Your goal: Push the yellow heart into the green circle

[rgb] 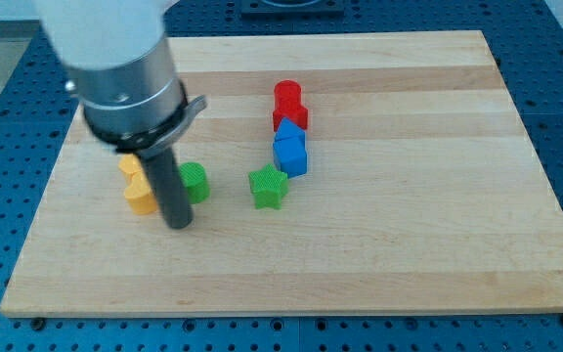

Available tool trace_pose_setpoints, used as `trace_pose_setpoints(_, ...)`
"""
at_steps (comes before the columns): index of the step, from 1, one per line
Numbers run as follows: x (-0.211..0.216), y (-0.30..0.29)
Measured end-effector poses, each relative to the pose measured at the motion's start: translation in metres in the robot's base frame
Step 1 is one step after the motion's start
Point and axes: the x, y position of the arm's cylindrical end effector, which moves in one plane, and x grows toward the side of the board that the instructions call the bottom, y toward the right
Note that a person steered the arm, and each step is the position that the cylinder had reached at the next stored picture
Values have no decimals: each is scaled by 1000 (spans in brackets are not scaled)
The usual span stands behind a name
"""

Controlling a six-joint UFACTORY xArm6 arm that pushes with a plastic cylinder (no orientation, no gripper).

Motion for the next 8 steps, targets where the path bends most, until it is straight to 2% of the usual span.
trace_pose_setpoints(1, 9, -48)
trace_pose_setpoints(2, -3, -71)
trace_pose_setpoints(3, -23, -64)
trace_pose_setpoints(5, -65, -14)
trace_pose_setpoints(8, -70, 13)
